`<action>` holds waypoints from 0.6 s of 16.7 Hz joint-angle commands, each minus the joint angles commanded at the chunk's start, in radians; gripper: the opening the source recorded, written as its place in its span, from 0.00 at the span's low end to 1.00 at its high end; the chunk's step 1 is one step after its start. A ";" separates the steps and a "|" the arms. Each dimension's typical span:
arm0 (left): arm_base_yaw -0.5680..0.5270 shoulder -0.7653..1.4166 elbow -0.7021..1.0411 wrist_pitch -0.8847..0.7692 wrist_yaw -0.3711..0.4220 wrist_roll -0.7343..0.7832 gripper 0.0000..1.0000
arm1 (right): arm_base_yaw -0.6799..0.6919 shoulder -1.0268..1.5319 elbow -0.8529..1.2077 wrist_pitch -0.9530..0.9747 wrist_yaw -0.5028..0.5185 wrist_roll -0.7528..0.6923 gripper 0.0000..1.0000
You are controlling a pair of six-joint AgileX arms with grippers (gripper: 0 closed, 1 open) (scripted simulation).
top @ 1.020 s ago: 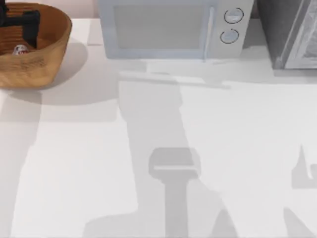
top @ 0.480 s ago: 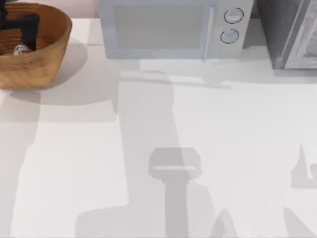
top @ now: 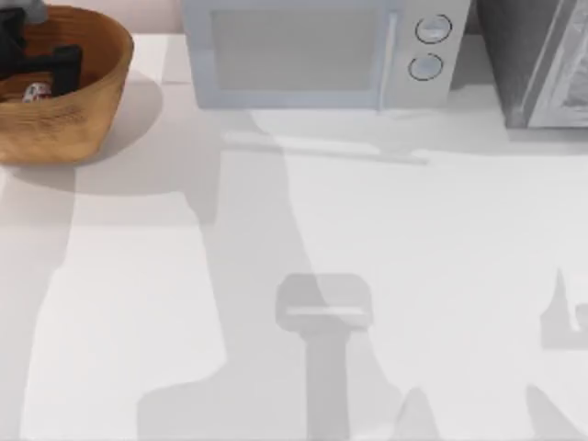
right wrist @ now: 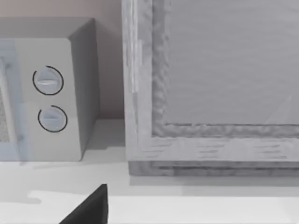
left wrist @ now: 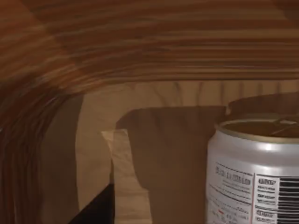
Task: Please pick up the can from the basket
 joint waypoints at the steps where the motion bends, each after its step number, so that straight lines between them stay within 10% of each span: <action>1: -0.001 0.005 -0.017 0.023 0.000 -0.001 1.00 | 0.000 0.000 0.000 0.000 0.000 0.000 1.00; 6: -0.003 0.011 -0.035 0.046 0.000 -0.003 1.00 | 0.000 0.000 0.000 0.000 0.000 0.000 1.00; 10: -0.003 0.011 -0.035 0.046 0.000 -0.003 0.70 | 0.000 0.000 0.000 0.000 0.000 0.000 1.00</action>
